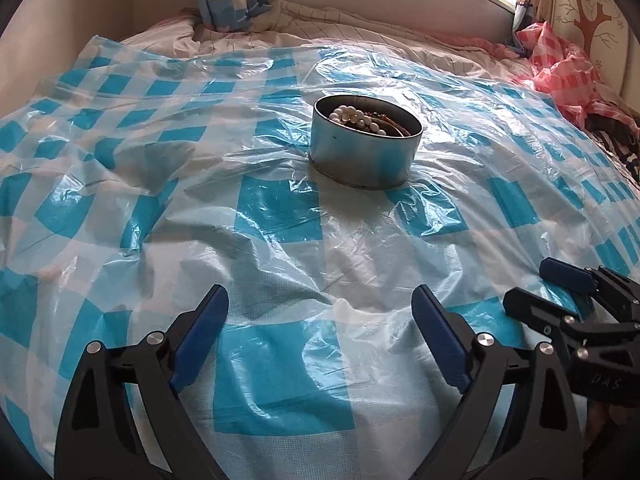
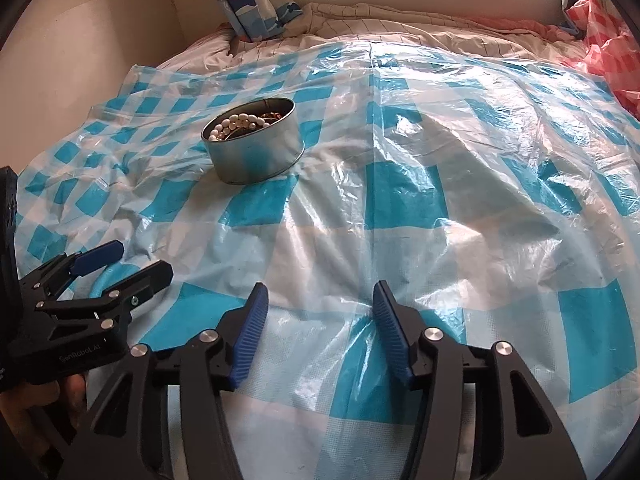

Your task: Organize jewelry

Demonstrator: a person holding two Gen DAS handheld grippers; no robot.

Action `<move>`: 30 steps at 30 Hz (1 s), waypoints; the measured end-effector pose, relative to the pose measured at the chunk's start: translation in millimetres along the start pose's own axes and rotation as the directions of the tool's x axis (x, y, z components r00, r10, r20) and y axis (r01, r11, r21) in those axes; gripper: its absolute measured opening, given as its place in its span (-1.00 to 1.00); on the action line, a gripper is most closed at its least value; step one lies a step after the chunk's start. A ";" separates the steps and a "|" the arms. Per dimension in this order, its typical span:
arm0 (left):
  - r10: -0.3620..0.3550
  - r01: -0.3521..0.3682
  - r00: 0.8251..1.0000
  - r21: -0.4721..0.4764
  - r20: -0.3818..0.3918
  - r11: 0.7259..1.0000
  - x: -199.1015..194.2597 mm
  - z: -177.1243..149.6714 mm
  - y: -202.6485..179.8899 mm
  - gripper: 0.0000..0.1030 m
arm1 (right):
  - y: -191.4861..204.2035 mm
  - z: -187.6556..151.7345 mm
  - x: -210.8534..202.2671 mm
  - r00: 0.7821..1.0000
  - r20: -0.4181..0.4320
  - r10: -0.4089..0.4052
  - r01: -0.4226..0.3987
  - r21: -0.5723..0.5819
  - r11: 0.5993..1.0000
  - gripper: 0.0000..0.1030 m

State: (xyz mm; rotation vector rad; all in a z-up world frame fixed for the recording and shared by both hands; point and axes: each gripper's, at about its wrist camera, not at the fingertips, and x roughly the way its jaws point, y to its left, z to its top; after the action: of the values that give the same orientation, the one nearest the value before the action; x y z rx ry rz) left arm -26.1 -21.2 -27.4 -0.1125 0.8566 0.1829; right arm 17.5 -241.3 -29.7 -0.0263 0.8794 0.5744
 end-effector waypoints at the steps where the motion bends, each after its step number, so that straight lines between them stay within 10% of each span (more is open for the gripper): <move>1: 0.002 -0.002 1.000 0.002 -0.008 1.000 2.6 -0.1 0.0 0.80 | 2.2 -0.4 1.0 1.000 -0.003 0.004 -0.004 -0.013 1.000 0.32; 10: 0.010 -0.008 0.999 0.038 -0.045 0.999 10.1 -0.2 -5.1 0.85 | -2.4 -4.0 -6.9 0.998 0.029 -0.051 0.050 0.019 0.999 0.83; 30: -0.010 0.012 0.998 0.036 -0.069 0.999 18.0 0.8 -2.1 0.86 | 5.5 -5.3 2.4 0.991 -0.006 -0.134 0.133 -0.029 0.991 0.86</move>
State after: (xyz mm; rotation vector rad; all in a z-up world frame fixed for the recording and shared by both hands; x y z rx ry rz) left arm -13.6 -21.0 -40.6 -0.0900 0.9274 0.1540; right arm 12.1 -236.9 -33.7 -0.1121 0.8698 0.4617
